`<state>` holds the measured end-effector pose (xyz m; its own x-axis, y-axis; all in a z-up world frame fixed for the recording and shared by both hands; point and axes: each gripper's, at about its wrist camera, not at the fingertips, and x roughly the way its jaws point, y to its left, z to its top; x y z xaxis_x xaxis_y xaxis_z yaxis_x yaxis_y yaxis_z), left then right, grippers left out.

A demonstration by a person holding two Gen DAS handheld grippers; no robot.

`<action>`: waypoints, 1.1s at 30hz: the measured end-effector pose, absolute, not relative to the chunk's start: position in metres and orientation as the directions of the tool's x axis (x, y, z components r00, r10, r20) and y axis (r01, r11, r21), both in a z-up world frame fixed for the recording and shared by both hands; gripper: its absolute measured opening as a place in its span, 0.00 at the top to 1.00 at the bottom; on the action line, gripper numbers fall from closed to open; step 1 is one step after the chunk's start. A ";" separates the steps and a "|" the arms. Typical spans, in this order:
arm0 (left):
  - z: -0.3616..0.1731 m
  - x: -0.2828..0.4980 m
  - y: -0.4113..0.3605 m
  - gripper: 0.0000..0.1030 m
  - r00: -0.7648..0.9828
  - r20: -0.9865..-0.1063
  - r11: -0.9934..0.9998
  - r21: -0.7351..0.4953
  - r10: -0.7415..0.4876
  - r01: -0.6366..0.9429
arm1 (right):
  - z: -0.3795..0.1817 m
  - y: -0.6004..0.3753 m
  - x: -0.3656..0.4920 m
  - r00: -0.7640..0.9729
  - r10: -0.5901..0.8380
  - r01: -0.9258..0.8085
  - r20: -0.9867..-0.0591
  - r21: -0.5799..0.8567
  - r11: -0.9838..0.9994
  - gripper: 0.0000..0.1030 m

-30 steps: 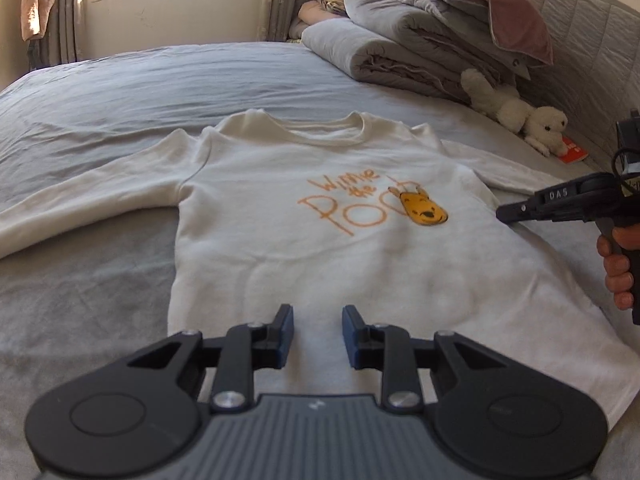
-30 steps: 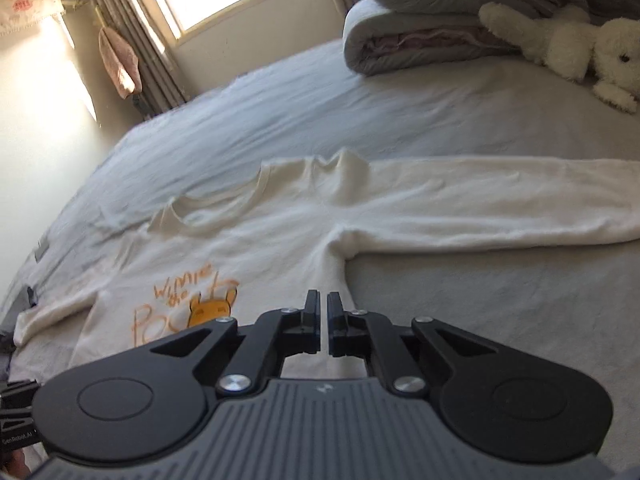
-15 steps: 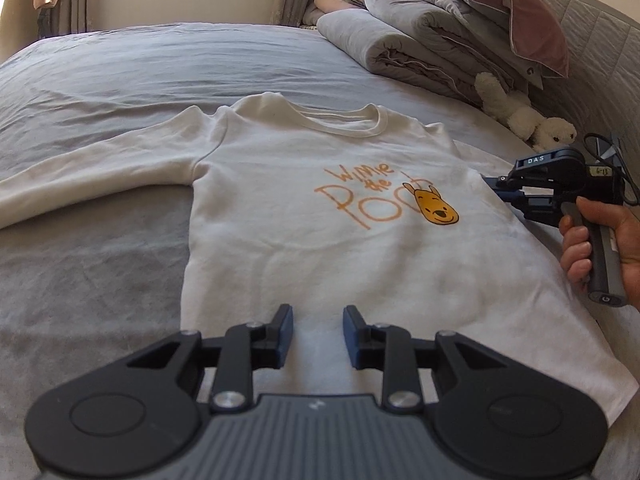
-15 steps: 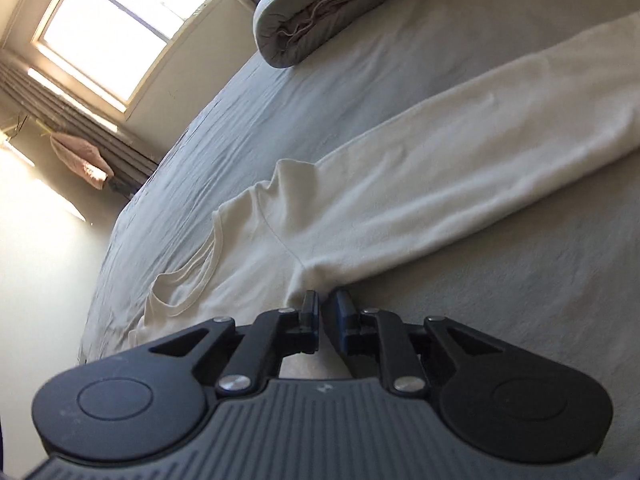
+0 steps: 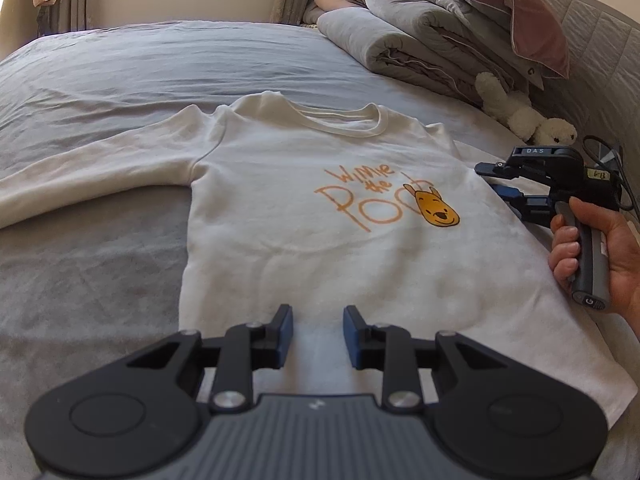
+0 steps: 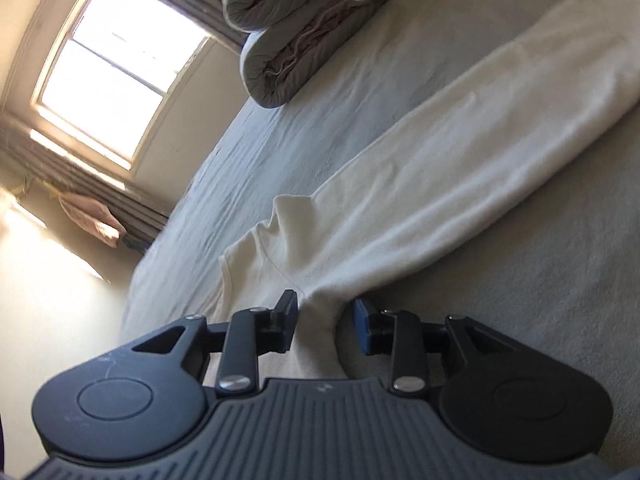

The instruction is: Fold clothes

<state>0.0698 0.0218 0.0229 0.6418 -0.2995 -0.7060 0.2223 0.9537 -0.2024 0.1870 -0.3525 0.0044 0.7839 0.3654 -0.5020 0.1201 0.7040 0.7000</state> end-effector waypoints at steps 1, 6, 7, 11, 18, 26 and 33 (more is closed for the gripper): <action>0.023 0.070 0.022 0.72 0.642 -0.705 0.953 -0.203 -0.301 0.223 | 0.006 -0.349 0.187 0.785 0.352 0.118 -0.510 0.680 0.724 0.78; 0.022 0.070 0.022 0.72 0.640 -0.708 0.954 -0.193 -0.298 0.231 | 0.016 -0.354 0.190 0.801 0.322 0.086 -0.505 0.629 0.773 0.89; 0.022 0.070 0.021 0.72 0.639 -0.710 0.954 -0.190 -0.297 0.232 | 0.018 -0.353 0.191 0.800 0.317 0.075 -0.509 0.609 0.790 0.89; 0.021 0.069 0.020 0.72 0.641 -0.709 0.954 -0.175 -0.294 0.244 | 0.006 -0.334 0.202 0.764 0.260 0.049 -0.590 0.456 0.889 0.91; 0.024 0.073 0.027 0.72 0.635 -0.706 0.949 -0.217 -0.313 0.227 | 0.025 -0.324 0.199 0.756 0.216 0.038 -0.618 0.370 0.928 0.81; 0.036 0.083 0.069 0.67 0.675 -0.697 0.964 -0.255 -0.240 0.080 | 0.052 -0.274 0.175 0.735 0.251 -0.111 -0.630 0.254 0.961 0.74; 0.047 0.096 0.166 0.65 0.700 -0.713 0.928 -0.292 -0.050 -0.231 | 0.029 -0.231 0.155 0.672 0.193 -0.212 -0.715 0.064 0.975 0.58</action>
